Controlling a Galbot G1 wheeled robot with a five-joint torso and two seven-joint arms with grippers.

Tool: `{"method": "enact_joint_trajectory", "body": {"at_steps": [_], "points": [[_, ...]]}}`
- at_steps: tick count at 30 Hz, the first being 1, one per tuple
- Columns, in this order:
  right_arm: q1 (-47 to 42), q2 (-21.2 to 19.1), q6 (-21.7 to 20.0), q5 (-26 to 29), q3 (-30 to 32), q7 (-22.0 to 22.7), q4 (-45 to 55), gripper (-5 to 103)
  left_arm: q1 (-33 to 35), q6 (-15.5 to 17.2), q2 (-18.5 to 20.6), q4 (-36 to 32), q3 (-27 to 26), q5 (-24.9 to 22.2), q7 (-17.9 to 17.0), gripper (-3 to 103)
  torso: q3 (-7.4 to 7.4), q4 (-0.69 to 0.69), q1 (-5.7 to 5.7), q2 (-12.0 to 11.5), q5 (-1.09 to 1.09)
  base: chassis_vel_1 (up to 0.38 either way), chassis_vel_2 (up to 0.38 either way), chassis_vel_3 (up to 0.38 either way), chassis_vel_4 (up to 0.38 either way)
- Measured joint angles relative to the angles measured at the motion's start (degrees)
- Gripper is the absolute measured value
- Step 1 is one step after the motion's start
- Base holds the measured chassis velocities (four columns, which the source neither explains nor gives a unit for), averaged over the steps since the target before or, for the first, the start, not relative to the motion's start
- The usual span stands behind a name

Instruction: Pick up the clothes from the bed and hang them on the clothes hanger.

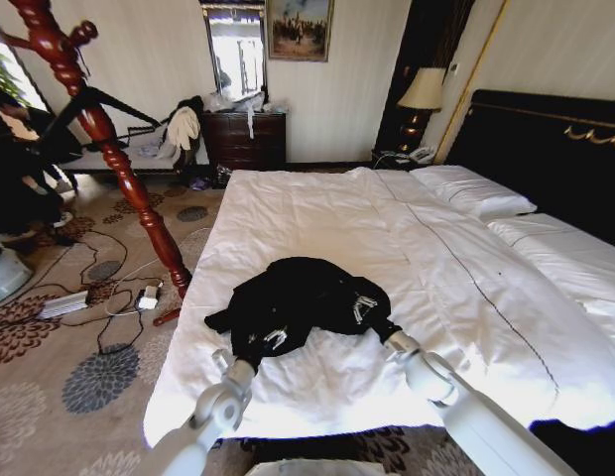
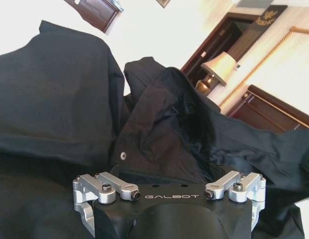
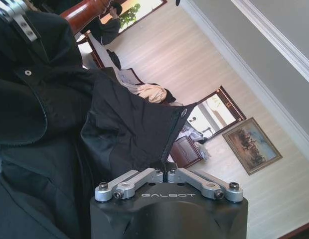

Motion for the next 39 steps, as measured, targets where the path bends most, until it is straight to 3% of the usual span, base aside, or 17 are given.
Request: {"method": "enact_joint_trajectory", "body": {"at_steps": [13, 20, 24, 27, 30, 31, 39], "points": [[-1.6, -2.1, 0.0, 0.6, 2.8, -0.1, 1.7, 0, -3.3, 0.7, -2.8, 5.4, 2.3, -1.2, 0.6, 102, 0.00, 0.02, 0.00, 0.0, -0.01, 0.000, 0.000, 0.000, 0.000], [-3.8, -3.1, 0.4, 0.5, 4.9, 0.0, 2.1, 0, -6.6, 0.9, -4.6, 7.8, 2.7, -4.1, 0.2, 96, 0.00, 0.01, 0.00, 0.0, -0.01, 0.000, 0.000, 0.000, 0.000], [-3.9, -3.1, 0.5, 0.4, 5.1, 0.0, 2.2, 0, -8.3, 1.1, -5.4, 9.6, 3.1, -5.0, -0.2, 86, 0.00, 0.01, 0.00, 0.0, 0.00, 0.000, 0.000, 0.000, 0.000], [-3.9, -3.1, 0.6, 0.3, 5.5, 0.0, 2.1, 0, -9.2, 0.8, -6.4, 10.5, 3.4, -5.0, -0.7, 70, 0.00, 0.01, 0.00, 0.0, -0.01, 0.000, 0.000, 0.000, 0.000], [-3.9, -3.0, 0.7, 0.2, 5.6, 0.0, 1.9, 0, -9.4, 0.6, -6.7, 10.7, 3.4, -5.0, -0.9, 64, 0.00, 0.01, 0.00, 0.0, -0.01, 0.000, 0.000, 0.000, 0.000], [-3.9, -2.9, 0.7, 0.1, 5.6, 0.0, 1.8, 0, -9.6, 0.4, -6.8, 10.9, 3.4, -5.1, -1.1, 54, 0.00, 0.01, 0.00, 0.0, -0.01, 0.000, 0.000, 0.000, 0.000], [-3.9, -2.4, 0.8, -0.4, 5.5, 0.0, 1.4, 0, -9.7, 0.2, -6.8, 10.7, 3.1, -5.2, -1.7, 31, 0.00, 0.01, 0.00, 0.0, -0.01, 0.000, 0.000, 0.000, 0.000]]}}
